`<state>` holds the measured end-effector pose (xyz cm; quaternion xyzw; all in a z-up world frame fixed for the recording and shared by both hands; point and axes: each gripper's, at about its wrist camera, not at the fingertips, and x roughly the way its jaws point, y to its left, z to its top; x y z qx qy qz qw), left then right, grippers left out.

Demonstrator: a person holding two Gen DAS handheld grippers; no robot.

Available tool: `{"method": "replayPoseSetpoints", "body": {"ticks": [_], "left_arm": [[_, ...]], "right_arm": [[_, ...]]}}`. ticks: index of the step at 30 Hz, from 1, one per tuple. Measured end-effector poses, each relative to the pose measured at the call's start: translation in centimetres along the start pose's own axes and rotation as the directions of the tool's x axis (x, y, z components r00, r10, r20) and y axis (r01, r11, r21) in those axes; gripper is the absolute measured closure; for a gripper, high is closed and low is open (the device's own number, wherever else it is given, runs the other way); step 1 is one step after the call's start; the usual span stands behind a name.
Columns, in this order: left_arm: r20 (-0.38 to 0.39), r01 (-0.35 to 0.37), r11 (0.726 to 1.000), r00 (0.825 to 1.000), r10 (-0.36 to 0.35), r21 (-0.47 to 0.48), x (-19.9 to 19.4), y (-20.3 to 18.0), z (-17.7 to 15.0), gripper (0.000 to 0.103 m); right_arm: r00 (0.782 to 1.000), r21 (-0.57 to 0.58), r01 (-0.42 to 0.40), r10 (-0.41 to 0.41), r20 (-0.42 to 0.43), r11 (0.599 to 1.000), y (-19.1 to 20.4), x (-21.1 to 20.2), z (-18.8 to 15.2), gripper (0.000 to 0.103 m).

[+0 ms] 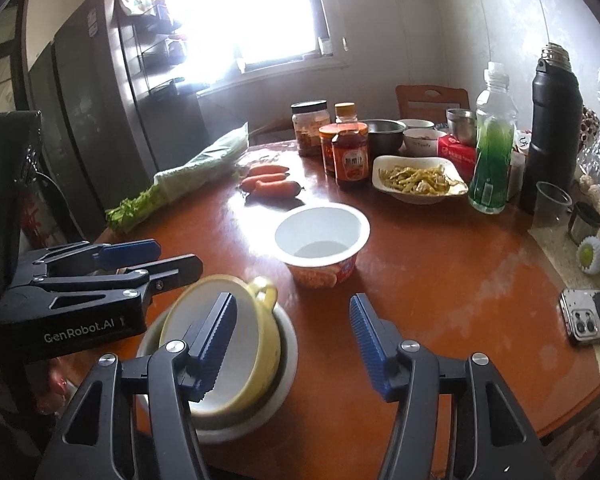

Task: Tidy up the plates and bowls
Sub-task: 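Move the left tool to the white bowl with red print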

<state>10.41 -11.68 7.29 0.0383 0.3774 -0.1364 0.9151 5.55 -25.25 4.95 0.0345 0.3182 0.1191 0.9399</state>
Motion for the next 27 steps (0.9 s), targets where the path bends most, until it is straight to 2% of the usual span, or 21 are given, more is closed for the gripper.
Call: {"method": "replayPoseSetpoints", "body": {"ticks": [16,22,27], "left_arm": [[-0.053,0.016,1.000,0.998,-0.016,-0.004,4.3,0.4,4.1,0.047],[-0.123,0.056,0.998,0.991,-0.059,-0.025,7.3,0.9,5.2,0.047],[-0.143,0.056,0.998,0.988,-0.058,-0.021,9.2,1.3,5.9,0.047]], "right_arm": [[0.998,0.033,0.047,-0.045,-0.046,0.998,-2.6,3.2,3.7,0.042],[0.995,0.064,0.059,-0.054,-0.079,0.996,-3.8,5.1,4.6,0.042],[0.992,0.082,0.052,-0.042,-0.118,0.995,-4.3,7.5,5.0,0.042]]}}
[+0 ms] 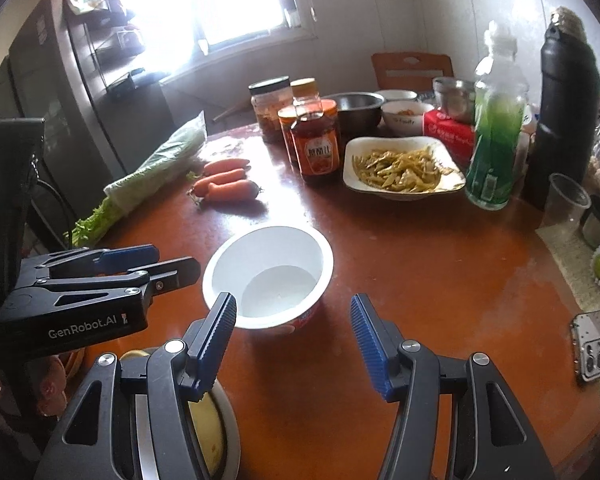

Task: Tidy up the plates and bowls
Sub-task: 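Move the left tool to the white bowl with red print, then grip the rim of the white bowl with the left tool, then lift the white bowl with the left tool and lower it into the yellow bowl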

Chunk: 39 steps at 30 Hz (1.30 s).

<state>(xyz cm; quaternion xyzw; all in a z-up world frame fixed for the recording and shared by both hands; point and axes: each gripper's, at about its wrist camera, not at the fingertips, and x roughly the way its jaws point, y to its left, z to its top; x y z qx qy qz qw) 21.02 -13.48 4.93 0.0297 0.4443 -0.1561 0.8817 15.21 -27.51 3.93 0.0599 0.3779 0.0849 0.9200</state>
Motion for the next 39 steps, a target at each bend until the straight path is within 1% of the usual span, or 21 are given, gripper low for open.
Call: {"method": "replayPoseSetpoints", "body": {"ticks": [3,7,12,16,18,22,27,32,39], "left_arm": [[-0.026,-0.004,1.000,1.000,0.004,0.008,1.3,0.1,0.3,0.047],[-0.057,0.017,1.000,0.998,-0.017,0.008,2.8,0.4,0.5,0.047],[-0.091,0.049,0.999,0.995,-0.048,0.004,4.4,0.4,0.7,0.048],[-0.120,0.091,0.996,0.989,-0.090,0.000,5.4,0.2,0.7,0.062],[-0.124,0.112,0.994,0.986,-0.111,-0.002,5.5,0.1,0.7,0.065],[-0.114,0.105,0.994,0.988,-0.104,0.002,5.4,0.0,0.7,0.066],[-0.070,0.084,0.996,0.994,-0.083,0.010,3.9,-0.1,1.0,0.066],[-0.022,0.065,0.998,0.998,-0.065,0.003,1.4,0.5,1.1,0.066],[0.043,0.029,0.999,0.999,-0.030,0.018,-2.4,0.4,0.8,0.066]], "right_arm": [[0.999,-0.015,0.006,-0.007,-0.038,1.000,0.2,1.9,0.2,0.042],[0.998,-0.022,0.006,-0.007,-0.065,1.000,0.3,3.5,0.2,0.042],[0.997,-0.032,0.013,-0.015,-0.080,0.999,0.3,4.8,0.3,0.052],[0.996,-0.051,0.017,-0.022,-0.084,0.999,0.5,5.2,0.4,0.057],[0.996,-0.058,0.014,-0.018,-0.085,0.998,0.5,5.3,0.4,0.060],[0.996,-0.066,0.016,-0.022,-0.085,0.998,0.6,5.3,0.4,0.061],[0.998,-0.080,0.016,-0.021,-0.067,0.997,1.2,4.8,0.8,0.061],[0.999,-0.116,0.007,-0.011,-0.032,0.993,2.5,3.4,1.6,0.061],[1.000,-0.160,-0.005,0.009,0.028,0.987,4.6,0.8,2.1,0.061]]}}
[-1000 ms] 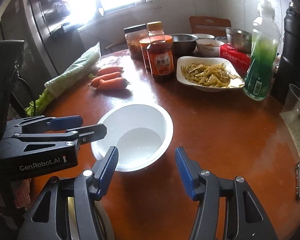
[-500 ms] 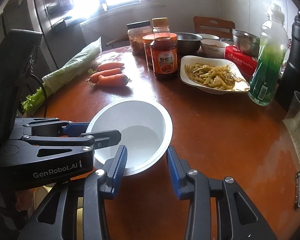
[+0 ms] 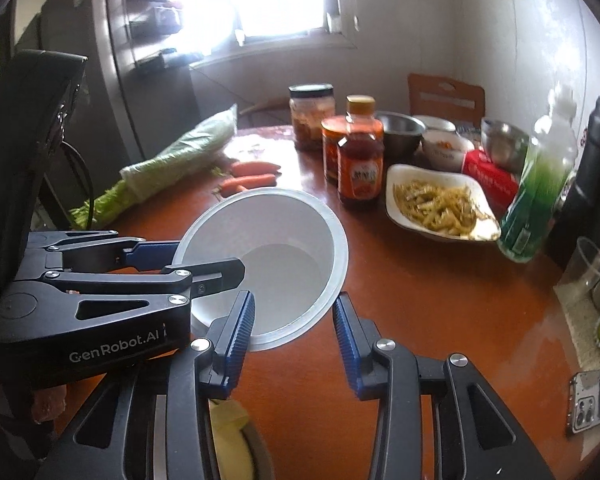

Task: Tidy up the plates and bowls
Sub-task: 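Lift the white bowl with the left tool and lower it into the yellow bowl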

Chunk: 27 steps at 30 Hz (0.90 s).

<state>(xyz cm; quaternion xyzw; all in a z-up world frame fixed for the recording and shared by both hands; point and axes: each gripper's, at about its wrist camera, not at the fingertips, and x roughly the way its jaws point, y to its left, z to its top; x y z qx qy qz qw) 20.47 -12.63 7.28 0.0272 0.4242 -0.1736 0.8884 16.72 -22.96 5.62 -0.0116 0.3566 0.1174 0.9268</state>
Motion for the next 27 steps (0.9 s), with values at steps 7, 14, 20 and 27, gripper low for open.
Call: {"method": "replayPoseSetpoints", "body": {"ticks": [7,14,20,27], "left_arm": [[0.041,-0.011,1.000,0.999,0.011,0.004,-2.7,-0.2,-0.9,0.066],[0.087,-0.007,1.000,0.996,0.005,0.023,-5.2,-1.3,-1.8,0.066],[0.114,0.001,1.000,0.993,-0.004,0.025,-6.8,-1.7,-2.9,0.066],[0.139,-0.003,1.000,0.990,0.000,0.022,-8.4,-1.9,-4.5,0.066]], "right_arm": [[0.999,-0.029,-0.007,0.008,0.041,1.000,1.7,-2.4,-0.1,0.061],[0.997,-0.040,0.004,-0.001,0.079,0.999,2.5,-4.9,-0.6,0.061],[0.995,-0.048,0.015,-0.010,0.104,0.999,3.2,-6.8,-1.3,0.061],[0.993,-0.059,0.015,-0.008,0.120,0.998,4.3,-8.5,-2.5,0.061]]}}
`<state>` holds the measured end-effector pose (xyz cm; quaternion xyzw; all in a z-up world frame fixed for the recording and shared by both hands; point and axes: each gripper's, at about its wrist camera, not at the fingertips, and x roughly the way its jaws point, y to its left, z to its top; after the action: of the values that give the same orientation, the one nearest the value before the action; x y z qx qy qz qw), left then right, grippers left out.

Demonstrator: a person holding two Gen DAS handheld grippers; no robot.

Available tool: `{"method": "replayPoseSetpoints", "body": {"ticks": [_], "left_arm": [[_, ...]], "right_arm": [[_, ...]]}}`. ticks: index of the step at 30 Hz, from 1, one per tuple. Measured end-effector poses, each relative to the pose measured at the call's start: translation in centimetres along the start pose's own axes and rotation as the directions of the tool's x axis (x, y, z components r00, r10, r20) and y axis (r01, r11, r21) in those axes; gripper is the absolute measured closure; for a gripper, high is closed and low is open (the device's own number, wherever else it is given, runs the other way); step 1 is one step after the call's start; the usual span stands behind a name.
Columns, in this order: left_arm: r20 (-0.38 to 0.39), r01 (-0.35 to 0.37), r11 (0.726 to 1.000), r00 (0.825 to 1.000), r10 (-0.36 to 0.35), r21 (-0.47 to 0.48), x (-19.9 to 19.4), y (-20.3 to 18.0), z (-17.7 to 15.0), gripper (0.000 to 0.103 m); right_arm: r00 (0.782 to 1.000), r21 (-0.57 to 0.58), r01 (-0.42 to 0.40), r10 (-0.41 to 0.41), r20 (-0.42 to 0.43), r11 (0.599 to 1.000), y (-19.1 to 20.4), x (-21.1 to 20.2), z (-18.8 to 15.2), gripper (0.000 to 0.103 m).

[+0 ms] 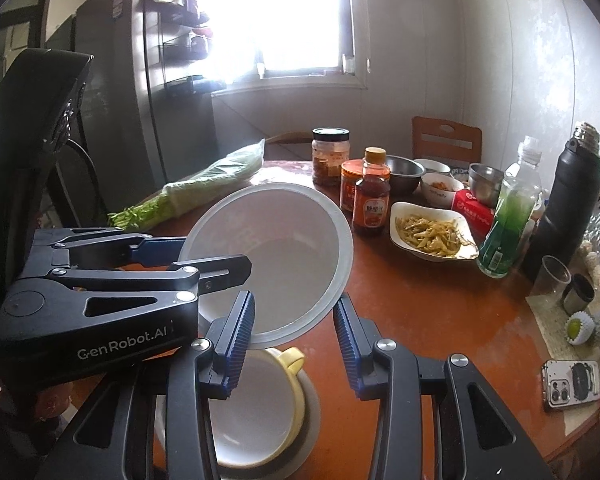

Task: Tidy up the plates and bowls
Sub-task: 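Lift the white bowl with the left tool and lower it into the yellow bowl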

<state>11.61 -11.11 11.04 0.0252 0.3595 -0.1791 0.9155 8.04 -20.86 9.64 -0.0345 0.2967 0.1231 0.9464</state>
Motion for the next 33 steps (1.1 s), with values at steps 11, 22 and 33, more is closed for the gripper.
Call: {"method": "replayPoseSetpoints", "body": {"ticks": [11,22,33], "left_arm": [[0.025,0.001,1.000,1.000,-0.001,0.002,-2.4,-0.6,-2.2,0.066],[0.009,0.010,1.000,1.000,-0.010,0.003,-2.4,-0.8,-4.5,0.065],[-0.004,0.018,1.000,1.000,-0.018,0.011,-2.2,-0.7,-6.3,0.065]], "right_arm": [[1.000,-0.002,-0.006,0.006,0.016,1.000,1.4,-2.1,-1.8,0.060],[1.000,-0.009,0.004,-0.004,0.016,1.000,2.3,-3.3,-3.8,0.060],[1.000,0.007,0.010,-0.010,-0.004,1.000,3.2,-3.2,-5.6,0.060]]}}
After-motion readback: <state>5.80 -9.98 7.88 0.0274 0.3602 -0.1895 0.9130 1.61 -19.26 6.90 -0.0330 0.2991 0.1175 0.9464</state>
